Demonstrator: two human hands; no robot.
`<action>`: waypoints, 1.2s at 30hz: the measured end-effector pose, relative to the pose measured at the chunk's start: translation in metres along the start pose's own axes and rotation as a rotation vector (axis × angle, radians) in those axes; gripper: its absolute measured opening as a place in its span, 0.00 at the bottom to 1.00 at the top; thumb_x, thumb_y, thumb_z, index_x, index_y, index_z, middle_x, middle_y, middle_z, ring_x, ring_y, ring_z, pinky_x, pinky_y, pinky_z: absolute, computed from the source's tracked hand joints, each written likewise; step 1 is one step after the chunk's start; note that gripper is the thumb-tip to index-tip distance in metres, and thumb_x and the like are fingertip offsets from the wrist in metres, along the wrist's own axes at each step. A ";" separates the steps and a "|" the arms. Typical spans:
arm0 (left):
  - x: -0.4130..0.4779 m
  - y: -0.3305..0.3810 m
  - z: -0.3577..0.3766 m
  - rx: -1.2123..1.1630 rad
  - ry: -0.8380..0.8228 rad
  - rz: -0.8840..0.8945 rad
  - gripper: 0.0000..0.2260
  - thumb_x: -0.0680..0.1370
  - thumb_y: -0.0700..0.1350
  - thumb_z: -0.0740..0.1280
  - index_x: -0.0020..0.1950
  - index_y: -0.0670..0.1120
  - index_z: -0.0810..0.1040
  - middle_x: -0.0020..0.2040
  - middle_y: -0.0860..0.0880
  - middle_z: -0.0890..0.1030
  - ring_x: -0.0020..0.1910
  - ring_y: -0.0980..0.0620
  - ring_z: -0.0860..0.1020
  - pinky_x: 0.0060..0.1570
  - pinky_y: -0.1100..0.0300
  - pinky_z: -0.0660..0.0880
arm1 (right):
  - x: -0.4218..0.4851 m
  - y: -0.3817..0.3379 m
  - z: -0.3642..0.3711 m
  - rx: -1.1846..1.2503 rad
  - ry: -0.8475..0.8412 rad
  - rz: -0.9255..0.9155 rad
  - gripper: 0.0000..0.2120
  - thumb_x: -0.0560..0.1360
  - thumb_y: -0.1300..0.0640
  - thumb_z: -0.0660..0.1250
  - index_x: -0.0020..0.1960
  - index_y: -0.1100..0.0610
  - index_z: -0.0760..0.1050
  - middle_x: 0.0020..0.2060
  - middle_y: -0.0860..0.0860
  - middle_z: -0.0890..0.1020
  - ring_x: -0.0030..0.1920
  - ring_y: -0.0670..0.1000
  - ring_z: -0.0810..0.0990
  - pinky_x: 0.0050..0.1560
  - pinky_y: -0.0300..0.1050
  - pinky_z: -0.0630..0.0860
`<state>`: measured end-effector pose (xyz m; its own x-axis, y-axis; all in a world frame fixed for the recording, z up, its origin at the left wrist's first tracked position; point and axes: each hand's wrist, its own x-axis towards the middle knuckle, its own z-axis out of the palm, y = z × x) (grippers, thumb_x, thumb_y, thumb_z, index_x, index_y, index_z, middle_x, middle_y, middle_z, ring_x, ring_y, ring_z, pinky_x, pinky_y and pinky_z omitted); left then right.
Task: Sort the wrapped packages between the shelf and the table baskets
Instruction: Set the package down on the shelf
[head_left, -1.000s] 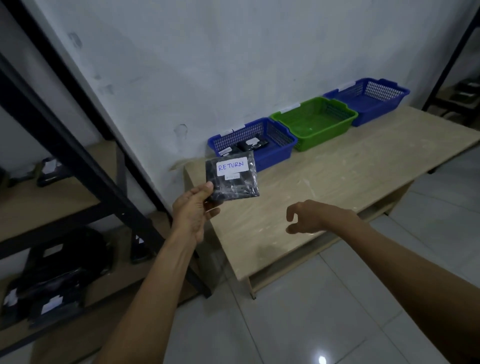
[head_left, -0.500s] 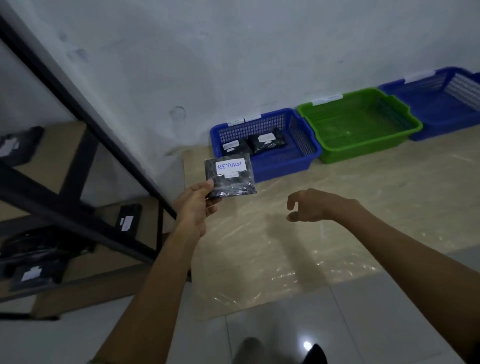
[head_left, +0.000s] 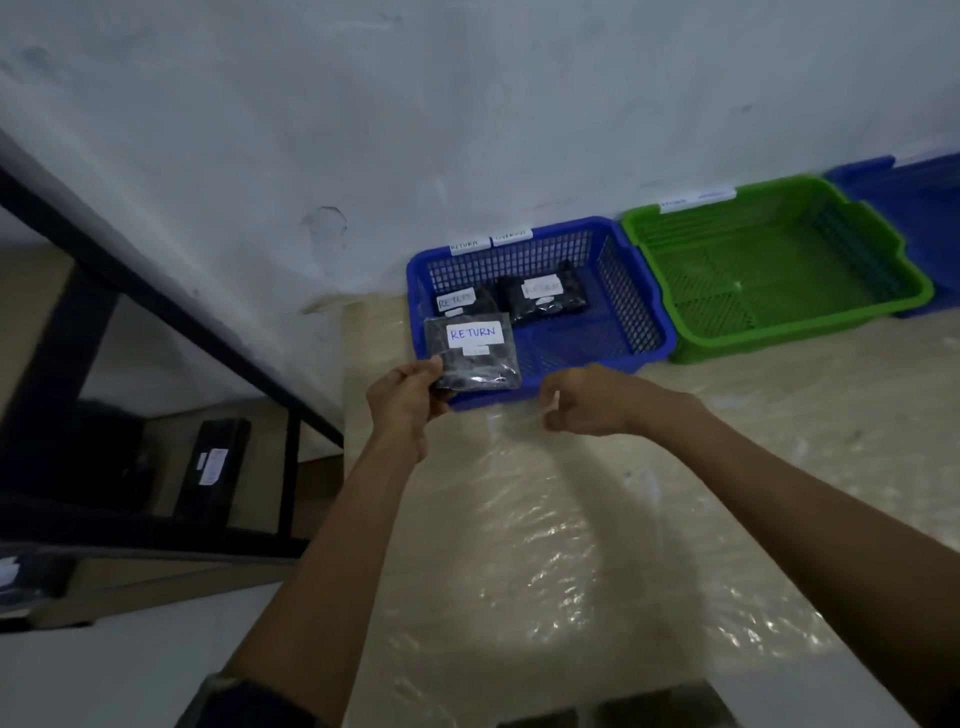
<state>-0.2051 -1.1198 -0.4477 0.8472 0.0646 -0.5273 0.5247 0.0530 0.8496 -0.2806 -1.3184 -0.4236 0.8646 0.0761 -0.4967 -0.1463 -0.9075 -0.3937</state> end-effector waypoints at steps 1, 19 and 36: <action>0.006 0.000 0.003 0.010 0.001 -0.013 0.04 0.75 0.41 0.72 0.42 0.44 0.78 0.41 0.45 0.82 0.32 0.52 0.79 0.28 0.62 0.76 | 0.006 0.001 -0.002 0.010 -0.001 -0.005 0.16 0.76 0.48 0.66 0.62 0.52 0.73 0.52 0.50 0.77 0.51 0.50 0.73 0.49 0.41 0.69; 0.083 -0.019 0.058 0.493 0.139 0.117 0.05 0.74 0.39 0.69 0.42 0.45 0.74 0.45 0.44 0.80 0.42 0.45 0.81 0.44 0.49 0.81 | 0.083 0.045 0.022 -0.114 0.050 -0.046 0.24 0.76 0.38 0.60 0.63 0.54 0.72 0.57 0.54 0.76 0.59 0.57 0.74 0.57 0.49 0.69; 0.116 -0.029 0.066 1.539 -0.481 0.451 0.30 0.70 0.51 0.75 0.68 0.45 0.70 0.60 0.41 0.71 0.60 0.42 0.70 0.54 0.51 0.72 | 0.097 0.059 0.050 -0.364 0.366 -0.192 0.16 0.67 0.44 0.73 0.42 0.57 0.78 0.32 0.54 0.79 0.32 0.56 0.79 0.31 0.47 0.75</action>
<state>-0.1162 -1.1794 -0.5326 0.7364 -0.5045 -0.4507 -0.4116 -0.8628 0.2935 -0.2295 -1.3434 -0.5339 0.9796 0.1644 -0.1153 0.1498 -0.9807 -0.1259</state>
